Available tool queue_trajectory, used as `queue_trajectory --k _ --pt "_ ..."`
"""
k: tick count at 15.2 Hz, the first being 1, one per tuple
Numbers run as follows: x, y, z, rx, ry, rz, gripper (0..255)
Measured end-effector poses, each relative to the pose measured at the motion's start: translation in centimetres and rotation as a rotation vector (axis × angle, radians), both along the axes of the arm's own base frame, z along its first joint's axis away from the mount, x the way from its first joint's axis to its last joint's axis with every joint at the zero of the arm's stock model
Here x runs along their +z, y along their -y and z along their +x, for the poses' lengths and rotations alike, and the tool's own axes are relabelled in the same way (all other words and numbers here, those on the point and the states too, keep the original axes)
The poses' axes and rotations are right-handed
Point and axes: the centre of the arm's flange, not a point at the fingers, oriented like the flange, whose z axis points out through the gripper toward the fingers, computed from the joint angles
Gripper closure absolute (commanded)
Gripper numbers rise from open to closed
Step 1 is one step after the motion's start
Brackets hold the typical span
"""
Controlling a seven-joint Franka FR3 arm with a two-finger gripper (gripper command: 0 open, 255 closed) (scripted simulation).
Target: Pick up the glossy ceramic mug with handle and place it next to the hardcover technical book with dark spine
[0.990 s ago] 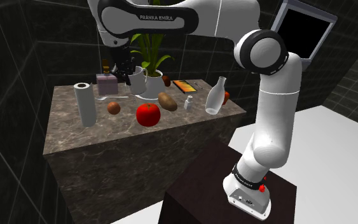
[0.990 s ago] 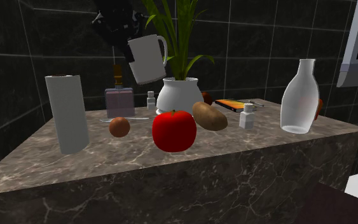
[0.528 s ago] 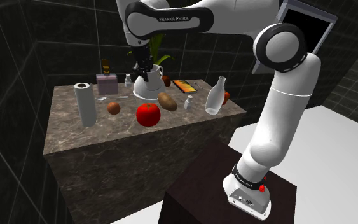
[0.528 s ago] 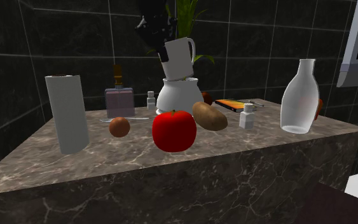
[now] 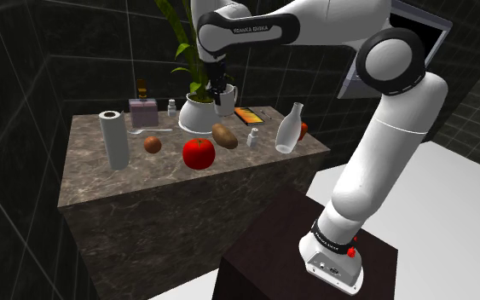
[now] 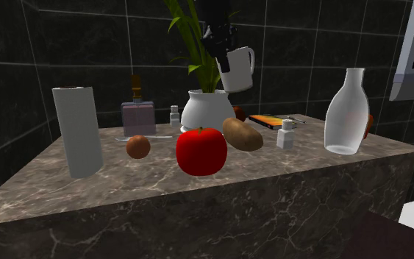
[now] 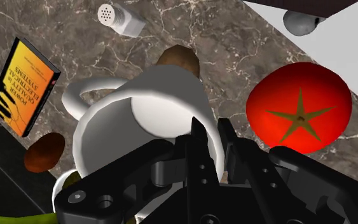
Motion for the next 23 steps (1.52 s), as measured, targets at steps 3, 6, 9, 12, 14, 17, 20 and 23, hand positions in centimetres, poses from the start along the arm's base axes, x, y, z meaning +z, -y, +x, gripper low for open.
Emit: queue_trajectory --k 3,6,9,12,14,17,20,23 --pt "0.0 3.8 -0.5 0.0 0.0 0.0 255" --pt "0.2 7.7 -1.1 0.0 -0.001 0.0 255" --pt "0.2 11.7 -1.4 0.0 0.0 0.0 255" --pt "0.4 15.6 -1.7 0.0 0.0 0.0 255" --pt "0.6 18.2 -2.3 -0.001 0.0 0.001 255" --pt "0.3 22.3 -2.4 0.0 0.0 0.001 255" --pt "0.4 26.4 -3.1 -0.001 0.0 0.001 255" --pt "0.3 30.6 -3.7 0.0 0.0 0.001 255"
